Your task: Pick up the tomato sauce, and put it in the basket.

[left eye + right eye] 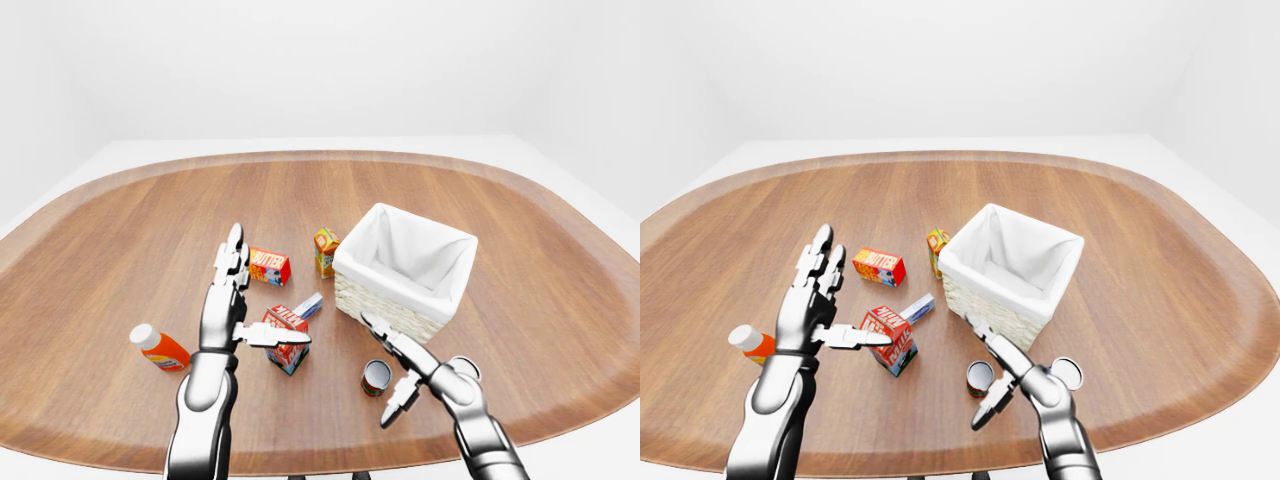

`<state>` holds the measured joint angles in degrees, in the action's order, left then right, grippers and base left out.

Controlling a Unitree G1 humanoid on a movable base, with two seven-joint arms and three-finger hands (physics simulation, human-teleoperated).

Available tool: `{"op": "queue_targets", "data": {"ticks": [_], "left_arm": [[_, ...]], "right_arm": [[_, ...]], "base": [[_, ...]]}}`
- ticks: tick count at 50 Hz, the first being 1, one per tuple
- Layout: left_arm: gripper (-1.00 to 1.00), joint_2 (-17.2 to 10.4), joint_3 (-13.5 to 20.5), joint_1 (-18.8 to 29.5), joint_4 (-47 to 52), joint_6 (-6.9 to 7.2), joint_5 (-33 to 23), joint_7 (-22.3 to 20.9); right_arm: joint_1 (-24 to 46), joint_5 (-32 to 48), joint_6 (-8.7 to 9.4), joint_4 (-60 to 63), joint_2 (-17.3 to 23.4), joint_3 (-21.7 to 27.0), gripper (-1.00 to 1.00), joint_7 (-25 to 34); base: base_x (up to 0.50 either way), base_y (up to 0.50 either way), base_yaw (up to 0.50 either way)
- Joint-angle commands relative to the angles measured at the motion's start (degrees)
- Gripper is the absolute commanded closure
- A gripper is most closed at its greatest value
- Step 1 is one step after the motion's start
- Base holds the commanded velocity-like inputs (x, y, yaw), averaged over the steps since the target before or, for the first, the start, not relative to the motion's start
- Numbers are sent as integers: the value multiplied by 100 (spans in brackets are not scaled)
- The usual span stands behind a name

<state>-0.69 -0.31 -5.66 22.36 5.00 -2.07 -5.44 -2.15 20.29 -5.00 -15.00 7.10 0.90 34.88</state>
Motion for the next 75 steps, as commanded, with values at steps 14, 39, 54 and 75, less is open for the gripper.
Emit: {"op": "queue_targets", "data": {"ticks": [14,39,54,75], "left_arm": [[-100,0,1,6,2,0,-4,-4],[-100,1,-13,-19,35,0,-10,-6],[-100,2,-8,-15,-17,0,-4,-6],[-100,3,-10,-18,-33,0,-5,-2]], "right_arm": [[150,102,0,-467,24,-23,-100,-170],[270,166,0,-936,55,-34,-100,-321],[188,173,0,-658,29,-42,-100,-241],[318,193,0,-947,54,-36,-100,-331]], "base": [[0,0,0],[0,0,0],[0,0,0],[0,0,0]]}}
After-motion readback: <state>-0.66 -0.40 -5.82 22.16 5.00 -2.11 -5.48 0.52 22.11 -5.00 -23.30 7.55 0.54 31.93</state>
